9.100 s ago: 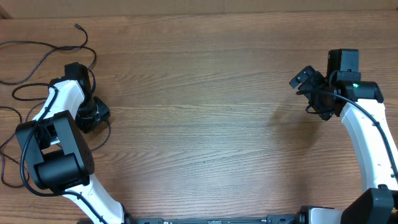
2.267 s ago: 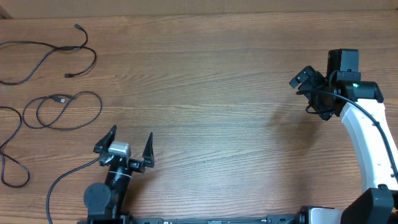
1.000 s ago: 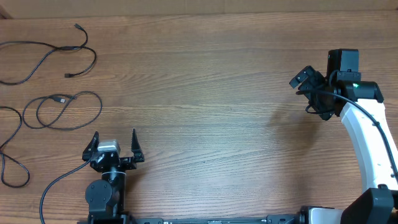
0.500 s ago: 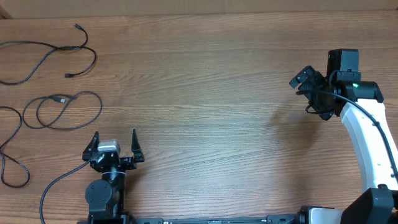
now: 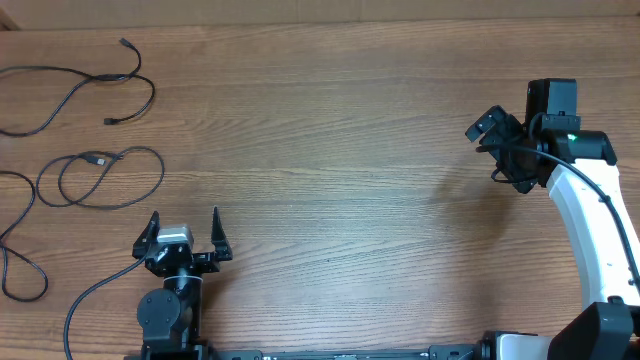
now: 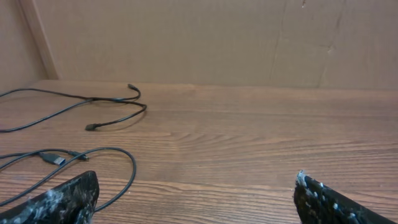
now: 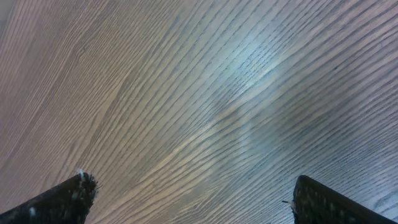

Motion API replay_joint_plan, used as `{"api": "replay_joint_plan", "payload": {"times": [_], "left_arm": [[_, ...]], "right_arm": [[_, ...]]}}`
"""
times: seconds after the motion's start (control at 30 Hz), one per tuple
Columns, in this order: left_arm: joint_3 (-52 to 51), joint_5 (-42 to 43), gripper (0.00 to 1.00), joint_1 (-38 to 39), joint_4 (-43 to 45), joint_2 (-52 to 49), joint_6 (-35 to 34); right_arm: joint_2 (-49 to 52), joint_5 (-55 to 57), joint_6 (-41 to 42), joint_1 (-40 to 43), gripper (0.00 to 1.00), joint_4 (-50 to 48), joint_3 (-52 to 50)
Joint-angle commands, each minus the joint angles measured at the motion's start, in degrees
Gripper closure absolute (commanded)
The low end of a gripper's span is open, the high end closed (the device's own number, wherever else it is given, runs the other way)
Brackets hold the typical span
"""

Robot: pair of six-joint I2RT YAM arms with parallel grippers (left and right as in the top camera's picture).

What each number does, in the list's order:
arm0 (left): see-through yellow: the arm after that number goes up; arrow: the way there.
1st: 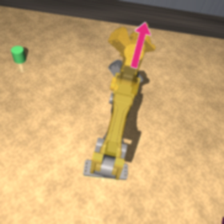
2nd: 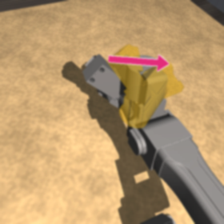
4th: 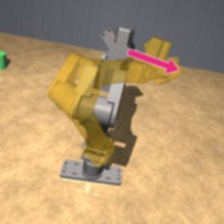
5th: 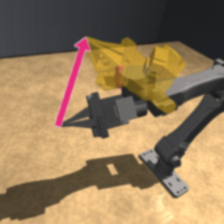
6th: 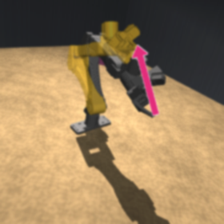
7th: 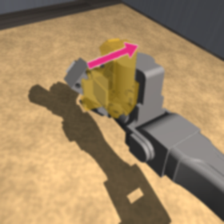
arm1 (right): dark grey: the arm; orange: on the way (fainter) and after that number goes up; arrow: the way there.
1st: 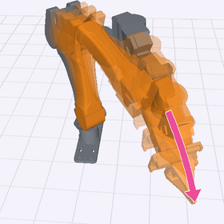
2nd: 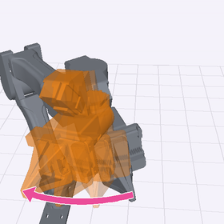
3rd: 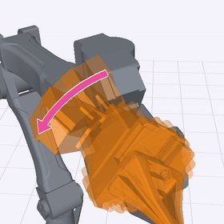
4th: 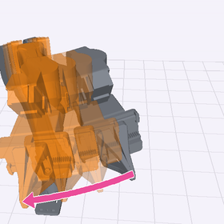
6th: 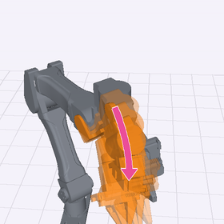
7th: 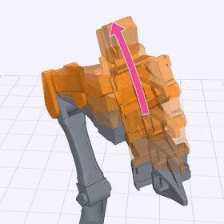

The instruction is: Untangle cables

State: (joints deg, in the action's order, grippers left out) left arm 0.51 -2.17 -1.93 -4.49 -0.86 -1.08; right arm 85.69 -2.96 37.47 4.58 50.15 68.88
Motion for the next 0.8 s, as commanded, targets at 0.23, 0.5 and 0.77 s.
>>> {"api": "replay_joint_plan", "payload": {"times": [0.23,0.5,0.77], "left_arm": [[-0.22,0.68,0.0,-0.31,0.04,0.66,0.26],[-0.22,0.68,0.01,-0.31,0.04,0.66,0.26],[-0.22,0.68,0.0,-0.31,0.04,0.66,0.26]], "right_arm": [[-0.57,0.52,-0.07,0.37,0.0,-0.31,0.09],[-3.48,2.58,-0.07,0.37,0.0,-0.28,0.09],[-14.58,9.55,-1.99,0.37,0.0,4.11,-0.55]]}}
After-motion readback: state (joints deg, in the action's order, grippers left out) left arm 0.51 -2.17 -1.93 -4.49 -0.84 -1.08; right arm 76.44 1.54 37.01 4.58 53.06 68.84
